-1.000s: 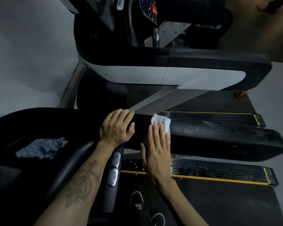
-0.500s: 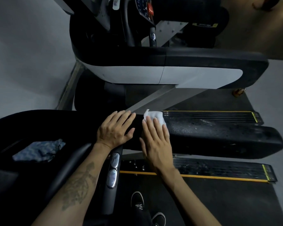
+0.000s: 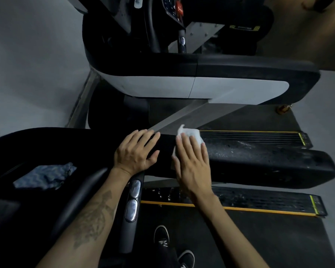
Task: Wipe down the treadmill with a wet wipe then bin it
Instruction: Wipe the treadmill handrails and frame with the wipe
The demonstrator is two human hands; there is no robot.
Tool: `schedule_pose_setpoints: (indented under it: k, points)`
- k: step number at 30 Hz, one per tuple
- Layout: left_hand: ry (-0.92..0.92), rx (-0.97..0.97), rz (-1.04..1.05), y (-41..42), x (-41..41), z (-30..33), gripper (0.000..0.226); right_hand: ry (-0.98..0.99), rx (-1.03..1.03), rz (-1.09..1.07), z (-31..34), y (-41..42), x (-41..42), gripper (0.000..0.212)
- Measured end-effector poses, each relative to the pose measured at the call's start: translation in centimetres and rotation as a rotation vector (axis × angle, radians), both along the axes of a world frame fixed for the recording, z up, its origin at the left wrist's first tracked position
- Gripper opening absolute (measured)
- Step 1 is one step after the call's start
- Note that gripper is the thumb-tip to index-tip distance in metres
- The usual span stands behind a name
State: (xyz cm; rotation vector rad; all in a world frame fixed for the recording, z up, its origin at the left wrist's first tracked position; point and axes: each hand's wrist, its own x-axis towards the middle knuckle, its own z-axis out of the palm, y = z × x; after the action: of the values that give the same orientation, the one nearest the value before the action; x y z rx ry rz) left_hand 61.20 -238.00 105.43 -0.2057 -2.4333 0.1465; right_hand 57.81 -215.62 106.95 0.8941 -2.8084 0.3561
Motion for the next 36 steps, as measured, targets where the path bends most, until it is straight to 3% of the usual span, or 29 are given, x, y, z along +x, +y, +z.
schedule_pose_setpoints:
  k: [3, 9, 15, 21, 28, 33, 36]
  points:
    - [0.006, -0.005, 0.001, -0.1, -0.1, -0.1, 0.05, 0.002, -0.027, -0.104, -0.4, 0.0, 2.1, 0.064]
    - [0.012, 0.021, 0.001, 0.1, 0.0, -0.1, 0.048, -0.008, -0.006, 0.083, 0.5, -1.2, -0.8, 0.058]
    - [0.016, 0.019, 0.007, 0.1, -0.1, -0.1, 0.049, -0.037, -0.061, -0.082, 0.3, -1.0, 1.3, 0.056]
    - [0.011, 0.019, 0.003, 0.0, -0.1, -0.3, 0.049, -0.085, -0.028, 0.076, 1.6, -1.7, -1.7, 0.055]
    - [0.014, 0.013, 0.004, 0.0, -0.3, -0.4, 0.05, -0.132, -0.041, -0.086, 1.2, -1.4, 0.5, 0.066]
    - [0.013, 0.014, 0.001, 0.1, -0.2, -0.3, 0.05, -0.162, -0.066, 0.043, 2.2, -2.8, -1.9, 0.06]
    - [0.009, 0.013, -0.001, 0.0, -0.3, -0.3, 0.049, -0.2, -0.036, 0.013, 2.8, -2.6, -3.1, 0.059]
